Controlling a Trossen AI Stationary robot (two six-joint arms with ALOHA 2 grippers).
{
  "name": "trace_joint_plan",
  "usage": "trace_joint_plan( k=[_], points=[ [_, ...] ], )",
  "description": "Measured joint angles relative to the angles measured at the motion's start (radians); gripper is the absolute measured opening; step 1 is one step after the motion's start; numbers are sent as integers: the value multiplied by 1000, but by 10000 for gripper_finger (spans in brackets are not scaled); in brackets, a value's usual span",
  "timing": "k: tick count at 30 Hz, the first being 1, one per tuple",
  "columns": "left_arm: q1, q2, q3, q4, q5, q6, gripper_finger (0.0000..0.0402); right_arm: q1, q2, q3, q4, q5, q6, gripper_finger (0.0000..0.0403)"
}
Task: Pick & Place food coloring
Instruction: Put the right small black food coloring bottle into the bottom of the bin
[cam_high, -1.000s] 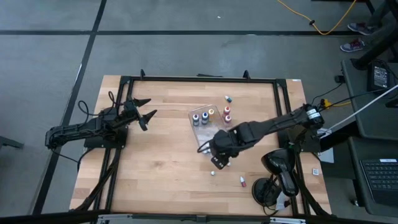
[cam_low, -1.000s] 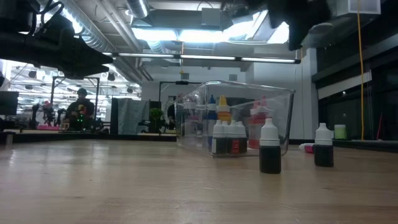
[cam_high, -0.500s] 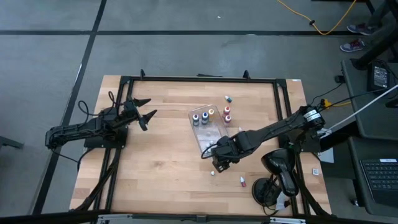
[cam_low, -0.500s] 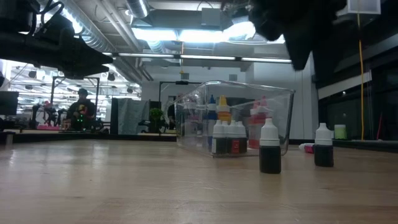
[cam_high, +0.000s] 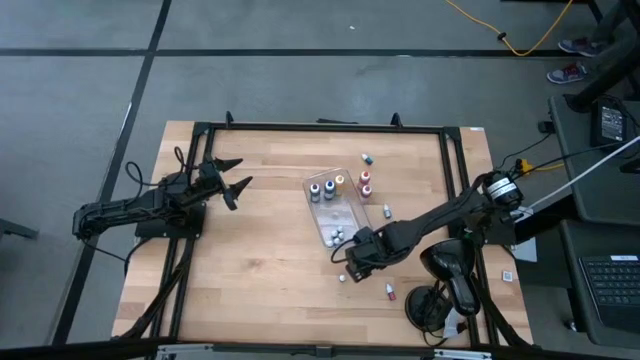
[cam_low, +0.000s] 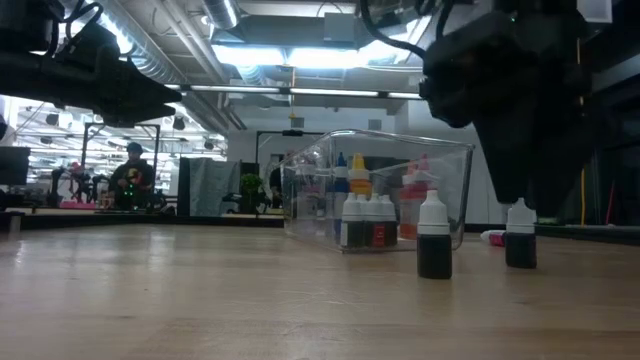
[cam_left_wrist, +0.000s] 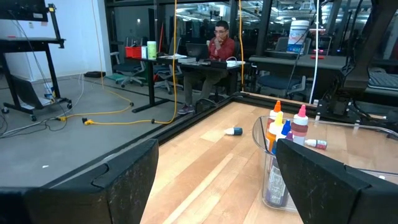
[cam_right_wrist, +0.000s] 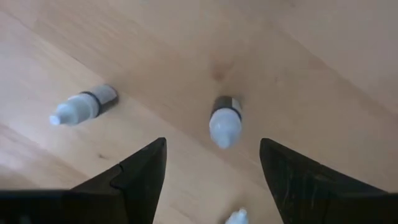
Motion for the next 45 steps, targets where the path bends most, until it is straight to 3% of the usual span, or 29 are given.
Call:
trace_joint_plan(
  k=[17,37,45],
  points=[
    [0,0,0,0,0,0,320,0,0,-56,76,34,-77,252],
    [0,0,0,0,0,0,320,-1,0,-49,91,0,-98,64],
    [0,0,0,0,0,0,320,-18,2,89,-60,-24,-234,59]
  ],
)
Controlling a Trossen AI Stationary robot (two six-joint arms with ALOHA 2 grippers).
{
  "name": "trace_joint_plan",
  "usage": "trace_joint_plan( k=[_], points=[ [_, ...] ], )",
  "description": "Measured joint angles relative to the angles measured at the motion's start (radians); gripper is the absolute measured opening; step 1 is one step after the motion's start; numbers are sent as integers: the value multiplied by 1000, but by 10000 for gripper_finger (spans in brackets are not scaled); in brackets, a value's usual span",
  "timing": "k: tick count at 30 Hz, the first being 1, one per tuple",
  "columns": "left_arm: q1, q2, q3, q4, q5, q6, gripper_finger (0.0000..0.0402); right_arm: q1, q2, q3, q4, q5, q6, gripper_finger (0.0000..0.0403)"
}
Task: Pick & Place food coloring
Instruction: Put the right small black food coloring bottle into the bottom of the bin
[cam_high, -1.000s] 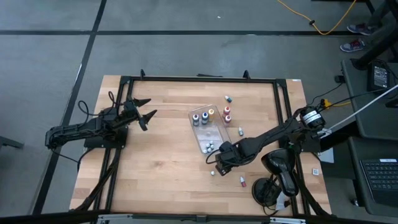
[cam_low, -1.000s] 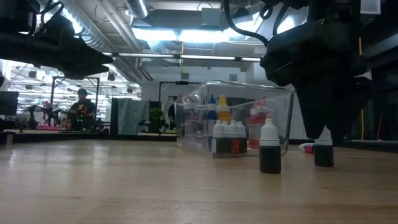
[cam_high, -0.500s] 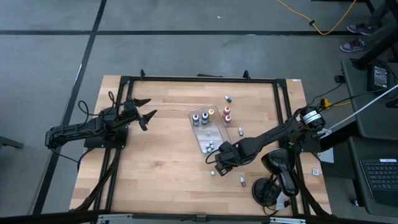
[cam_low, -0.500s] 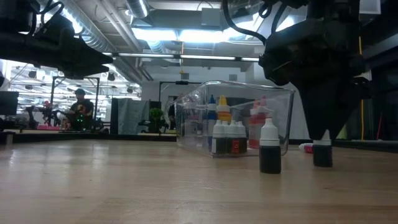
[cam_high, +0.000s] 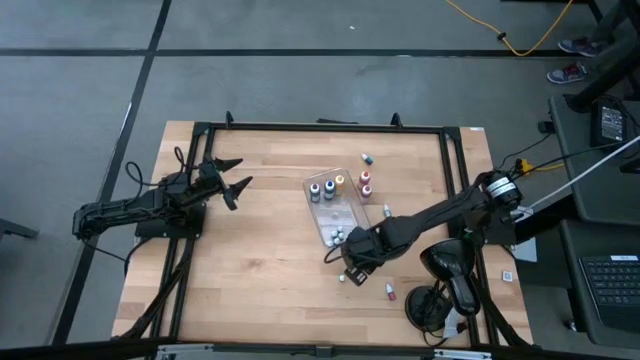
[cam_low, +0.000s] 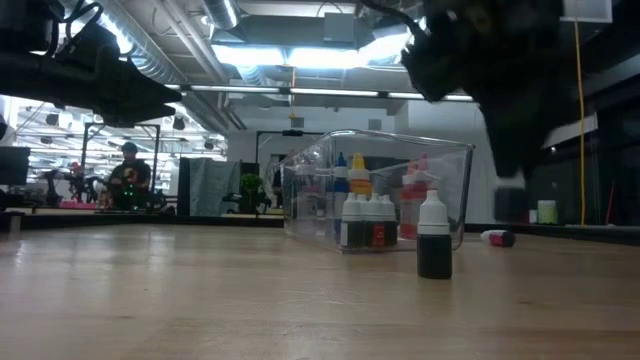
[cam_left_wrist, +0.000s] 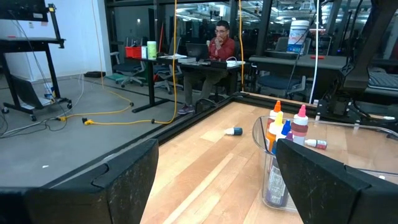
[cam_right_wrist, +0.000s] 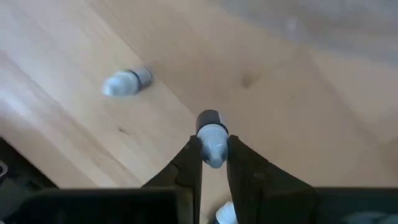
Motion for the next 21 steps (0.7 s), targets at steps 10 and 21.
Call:
trace_joint_plan(
  k=[10,21],
  points=[
    [0,0,0,0,0,0,320,-95,0,261,-294,38,-220,57],
    [0,0,0,0,0,0,320,-253,1,401,-419,102,-408,57]
  ],
)
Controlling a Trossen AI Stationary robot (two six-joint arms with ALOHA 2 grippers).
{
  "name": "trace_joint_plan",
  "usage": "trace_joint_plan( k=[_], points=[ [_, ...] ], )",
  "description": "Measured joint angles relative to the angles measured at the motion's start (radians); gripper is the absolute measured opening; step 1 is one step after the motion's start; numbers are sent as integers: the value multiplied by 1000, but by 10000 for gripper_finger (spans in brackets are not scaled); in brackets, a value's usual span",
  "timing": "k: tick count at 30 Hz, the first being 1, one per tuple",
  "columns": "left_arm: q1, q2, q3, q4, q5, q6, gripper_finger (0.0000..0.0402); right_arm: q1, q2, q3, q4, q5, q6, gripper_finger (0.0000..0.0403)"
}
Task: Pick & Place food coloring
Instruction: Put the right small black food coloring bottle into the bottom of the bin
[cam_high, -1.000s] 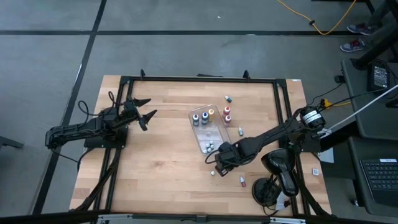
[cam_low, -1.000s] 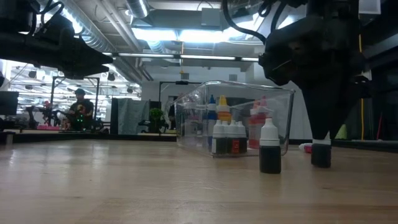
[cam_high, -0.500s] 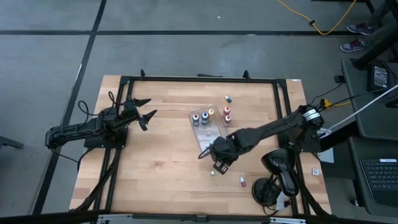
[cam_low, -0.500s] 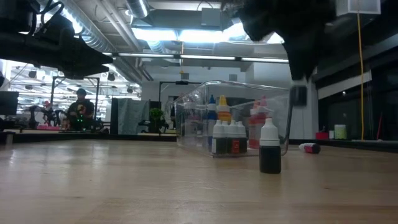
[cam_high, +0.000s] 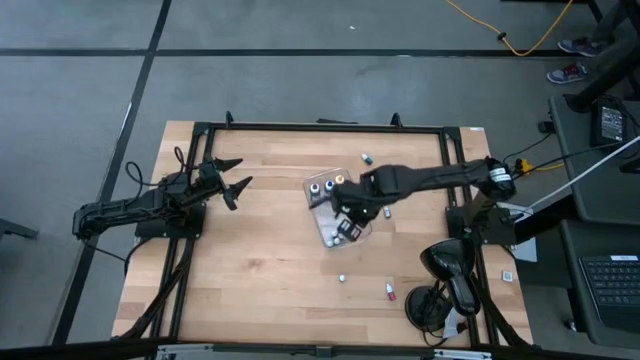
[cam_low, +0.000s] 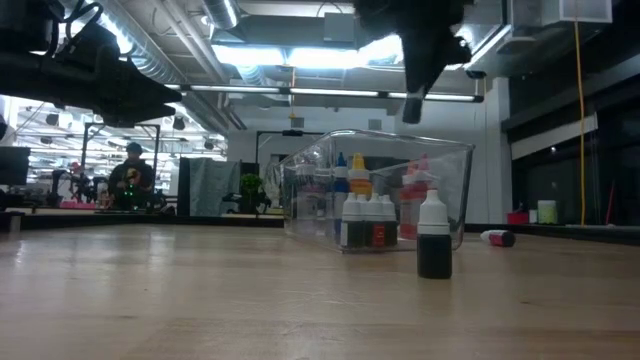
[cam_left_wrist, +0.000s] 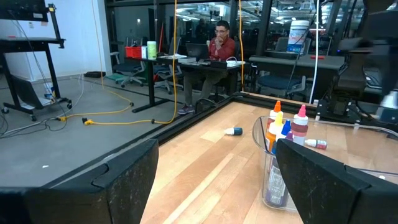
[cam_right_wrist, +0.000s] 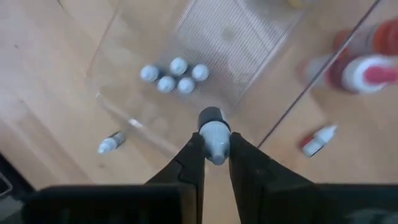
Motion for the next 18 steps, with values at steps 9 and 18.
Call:
trace_joint_plan(
  k=[9,18],
  points=[
    [0,0,0,0,0,0,320,-61,96,-1,35,-16,-280,57],
    [0,0,0,0,0,0,320,-60,191,-1,81,-48,-421,57]
  ],
)
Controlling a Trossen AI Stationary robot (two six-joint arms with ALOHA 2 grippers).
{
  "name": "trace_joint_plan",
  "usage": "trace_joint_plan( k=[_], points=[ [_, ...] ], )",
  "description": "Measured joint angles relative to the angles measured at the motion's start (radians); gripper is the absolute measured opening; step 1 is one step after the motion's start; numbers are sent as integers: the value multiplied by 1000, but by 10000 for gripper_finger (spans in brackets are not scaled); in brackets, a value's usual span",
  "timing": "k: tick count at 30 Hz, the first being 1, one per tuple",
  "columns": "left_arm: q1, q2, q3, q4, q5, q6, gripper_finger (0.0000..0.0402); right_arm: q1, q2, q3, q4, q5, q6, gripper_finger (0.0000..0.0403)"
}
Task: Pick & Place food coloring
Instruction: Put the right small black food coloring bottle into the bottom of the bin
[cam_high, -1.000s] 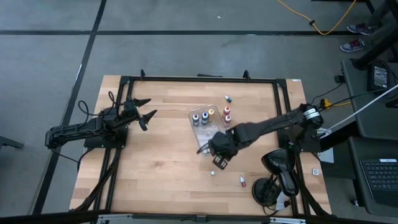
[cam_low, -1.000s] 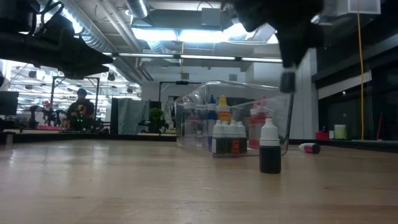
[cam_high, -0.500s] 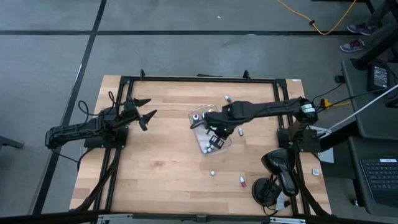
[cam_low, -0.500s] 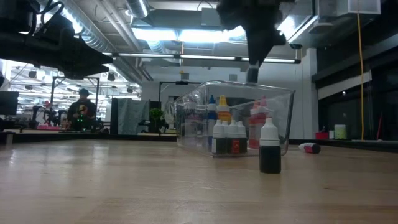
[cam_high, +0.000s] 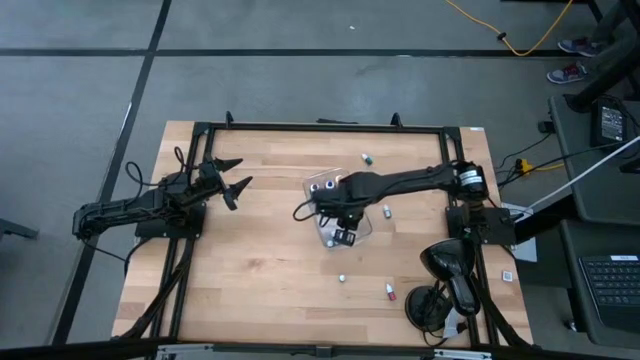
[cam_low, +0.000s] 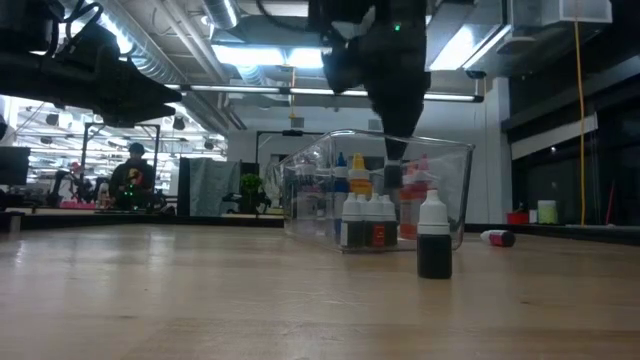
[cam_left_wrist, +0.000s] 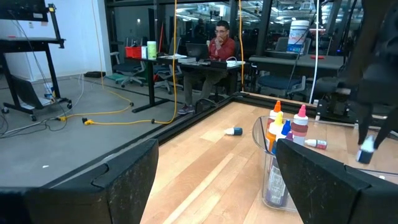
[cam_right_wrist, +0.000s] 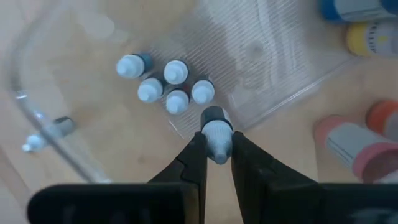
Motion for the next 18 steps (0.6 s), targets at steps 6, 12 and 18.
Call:
trace_joint_plan(
  k=[6,12,18],
  points=[
    [0,0,0,0,0,0,320,-5,21,-23,11,-1,-12,57],
    [0,0,0,0,0,0,320,-5,22,-97,30,-33,-5,59],
    [0,0,0,0,0,0,320,-5,23,-131,90,-55,-24,58]
  ],
)
